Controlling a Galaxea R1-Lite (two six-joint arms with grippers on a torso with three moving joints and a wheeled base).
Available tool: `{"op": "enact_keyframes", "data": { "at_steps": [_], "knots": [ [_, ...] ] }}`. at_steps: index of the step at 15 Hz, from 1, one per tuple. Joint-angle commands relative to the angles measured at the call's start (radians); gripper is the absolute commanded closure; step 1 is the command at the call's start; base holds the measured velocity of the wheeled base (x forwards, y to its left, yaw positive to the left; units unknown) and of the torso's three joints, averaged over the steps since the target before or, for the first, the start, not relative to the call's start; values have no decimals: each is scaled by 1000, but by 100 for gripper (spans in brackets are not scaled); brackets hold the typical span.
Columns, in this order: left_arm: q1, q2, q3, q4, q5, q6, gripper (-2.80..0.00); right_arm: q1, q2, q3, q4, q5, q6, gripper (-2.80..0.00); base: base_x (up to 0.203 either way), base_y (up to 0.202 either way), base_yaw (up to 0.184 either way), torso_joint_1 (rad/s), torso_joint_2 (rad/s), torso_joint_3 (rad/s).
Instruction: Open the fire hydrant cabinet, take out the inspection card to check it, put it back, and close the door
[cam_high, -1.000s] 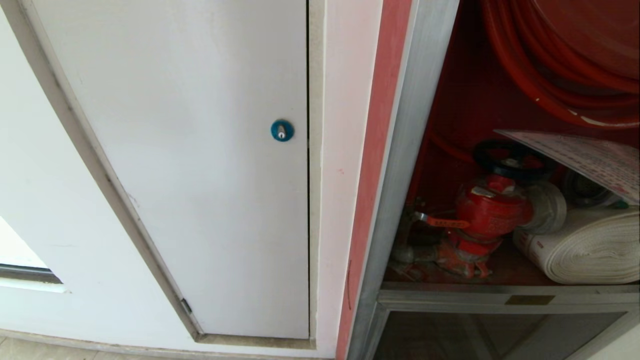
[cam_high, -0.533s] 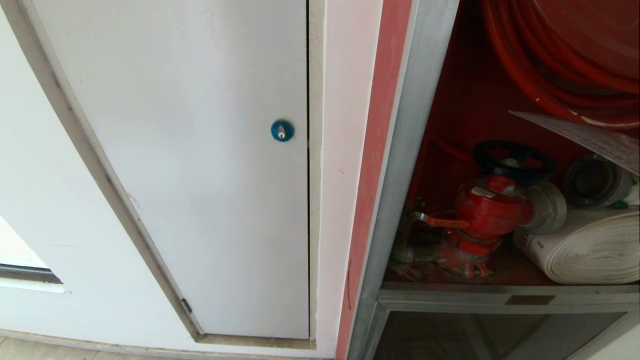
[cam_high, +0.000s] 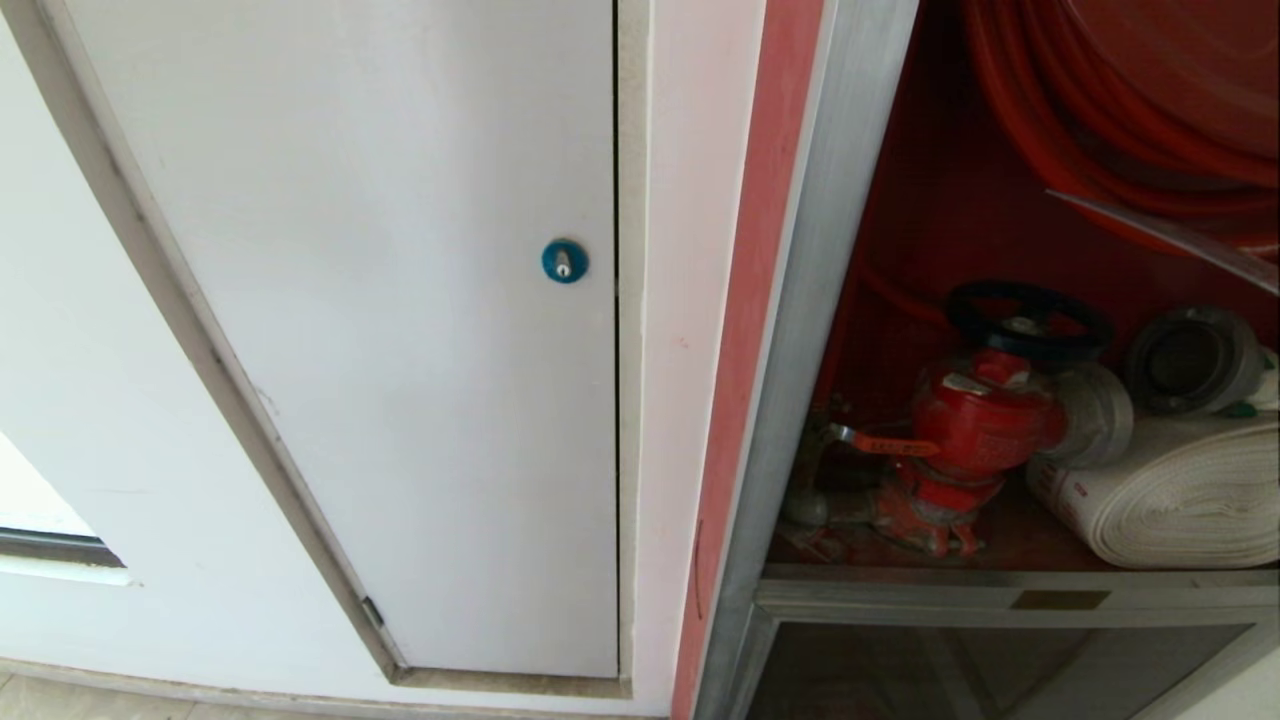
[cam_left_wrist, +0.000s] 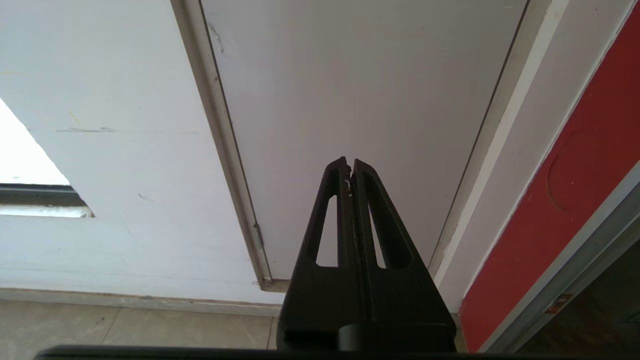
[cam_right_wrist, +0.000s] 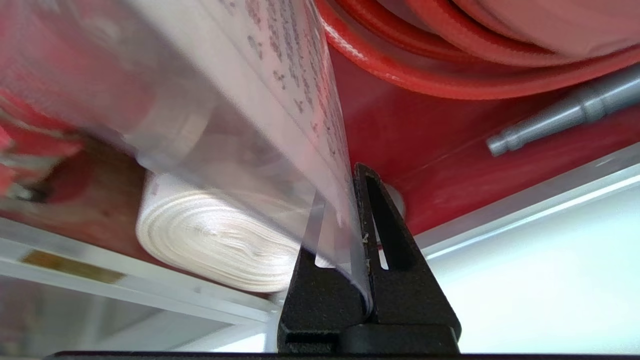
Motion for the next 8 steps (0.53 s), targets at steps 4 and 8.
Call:
{"op": "enact_keyframes", "data": {
  "at_steps": [4, 8],
  "knots": [
    [0, 1, 20, -1, -1, 0, 0, 0, -9, 32, -3, 2, 74, 0, 0, 0, 0, 0, 0, 0],
    [0, 1, 20, -1, 0, 0, 0, 0, -30, 38, -4, 2, 150, 0, 0, 0, 0, 0, 0, 0]
  ]
}}
